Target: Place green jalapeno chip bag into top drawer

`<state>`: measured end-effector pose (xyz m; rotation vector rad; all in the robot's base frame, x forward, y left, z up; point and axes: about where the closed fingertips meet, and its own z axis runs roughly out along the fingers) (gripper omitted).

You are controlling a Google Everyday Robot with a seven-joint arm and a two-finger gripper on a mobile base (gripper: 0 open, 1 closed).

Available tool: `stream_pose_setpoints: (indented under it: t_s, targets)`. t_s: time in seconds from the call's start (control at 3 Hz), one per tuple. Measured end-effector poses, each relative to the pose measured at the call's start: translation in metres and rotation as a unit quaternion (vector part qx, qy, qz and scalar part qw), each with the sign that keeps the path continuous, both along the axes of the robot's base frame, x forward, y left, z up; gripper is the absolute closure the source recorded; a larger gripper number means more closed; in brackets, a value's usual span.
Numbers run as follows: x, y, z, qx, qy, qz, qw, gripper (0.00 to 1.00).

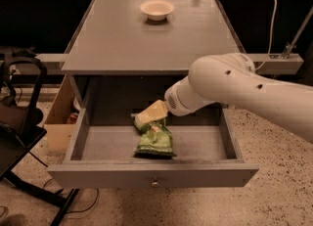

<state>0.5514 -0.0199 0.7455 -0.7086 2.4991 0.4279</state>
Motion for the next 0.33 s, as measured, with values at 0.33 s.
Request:
stream_pose_setpoints:
  t_s: [0.33]
  targets:
    - [-0.0062, -0.0047, 0.062, -0.031, -0.032, 0.017, 0.9989, 0.0]
